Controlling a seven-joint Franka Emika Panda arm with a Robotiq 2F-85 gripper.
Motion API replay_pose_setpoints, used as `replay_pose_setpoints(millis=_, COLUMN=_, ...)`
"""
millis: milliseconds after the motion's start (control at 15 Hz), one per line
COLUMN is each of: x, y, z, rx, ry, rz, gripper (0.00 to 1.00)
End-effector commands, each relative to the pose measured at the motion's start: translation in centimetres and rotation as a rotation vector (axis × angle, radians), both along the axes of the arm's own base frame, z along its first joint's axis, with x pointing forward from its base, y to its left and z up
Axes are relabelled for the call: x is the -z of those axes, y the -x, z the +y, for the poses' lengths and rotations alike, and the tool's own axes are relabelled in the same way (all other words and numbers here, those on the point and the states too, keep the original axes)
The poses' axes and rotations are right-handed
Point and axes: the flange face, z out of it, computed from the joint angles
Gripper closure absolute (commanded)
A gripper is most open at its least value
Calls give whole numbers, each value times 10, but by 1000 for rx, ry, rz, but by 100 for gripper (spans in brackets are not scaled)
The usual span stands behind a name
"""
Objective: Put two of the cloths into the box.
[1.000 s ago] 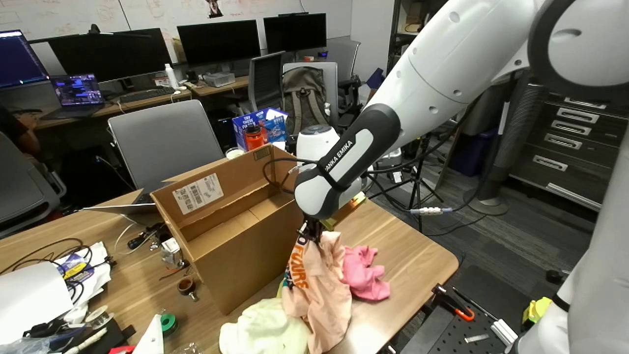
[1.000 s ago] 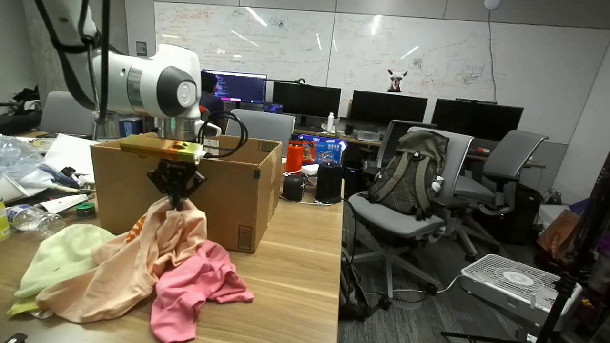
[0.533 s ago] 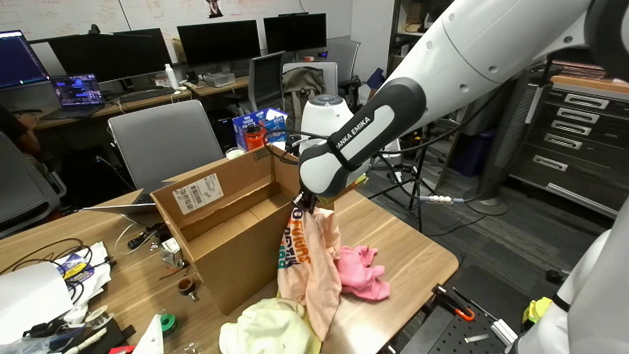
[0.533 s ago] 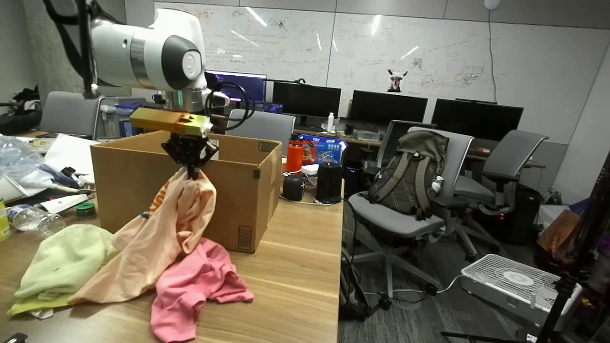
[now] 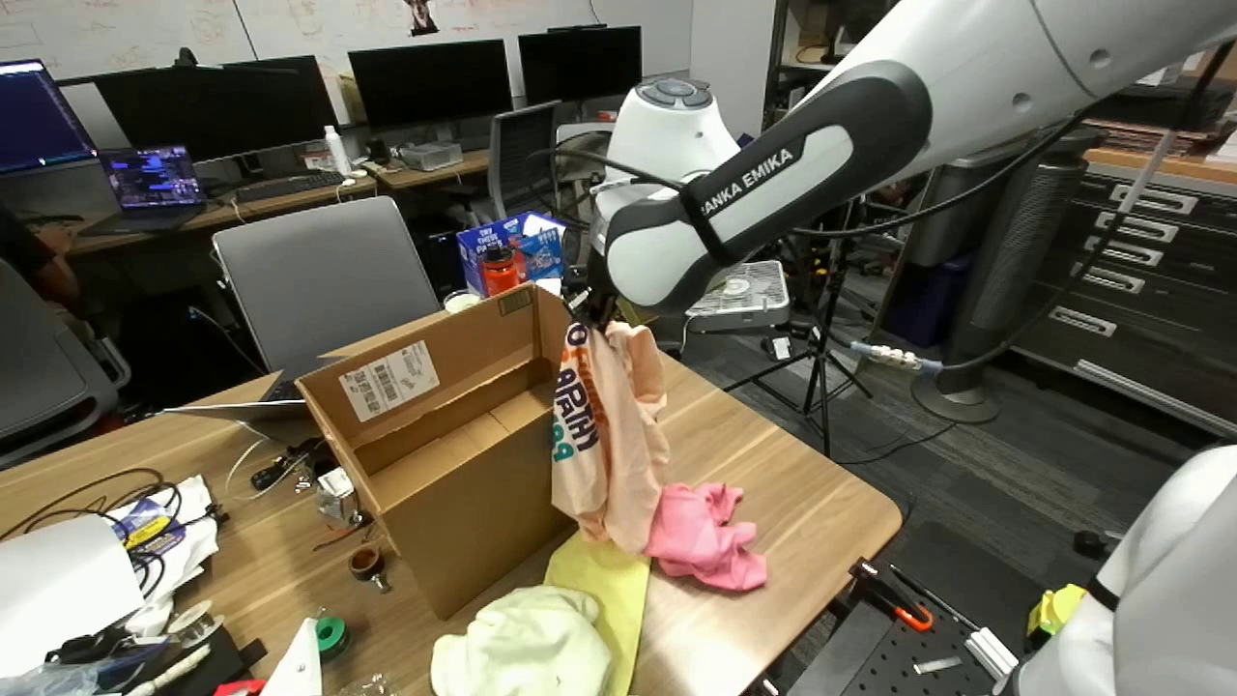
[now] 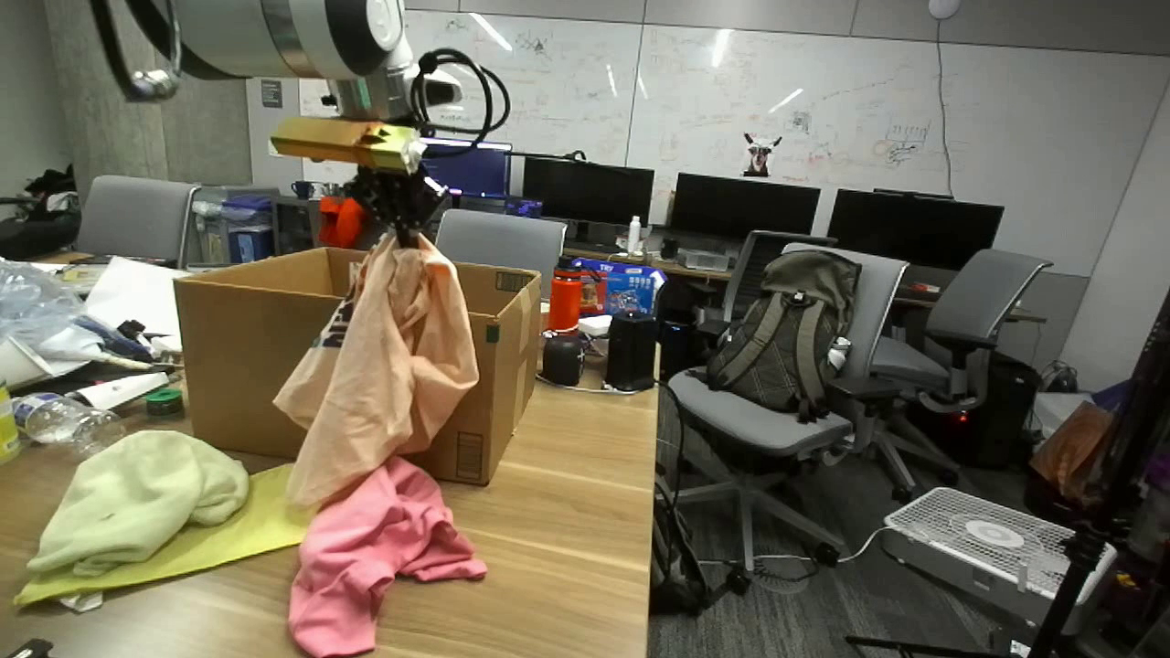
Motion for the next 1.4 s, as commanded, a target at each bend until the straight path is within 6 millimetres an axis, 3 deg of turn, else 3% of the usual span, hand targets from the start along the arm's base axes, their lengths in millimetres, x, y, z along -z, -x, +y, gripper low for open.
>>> replay_pose_setpoints(millis=0, x=-54, y=-5, z=-4, rx=41, ry=9, rz=-107, gripper=99)
replay_pose_setpoints(millis=533, x=-120, y=-24, z=8, rx=64, ry=46, rz=-234, gripper=99)
replay_pose_setpoints(millis=1067, x=-185, y=-29, z=43, rx=44, ry=64, rz=-352, gripper=99)
replay_pose_setpoints(millis=1333, x=-208, y=-32, z=57, rx=35, ry=70, rz=-393, gripper=99)
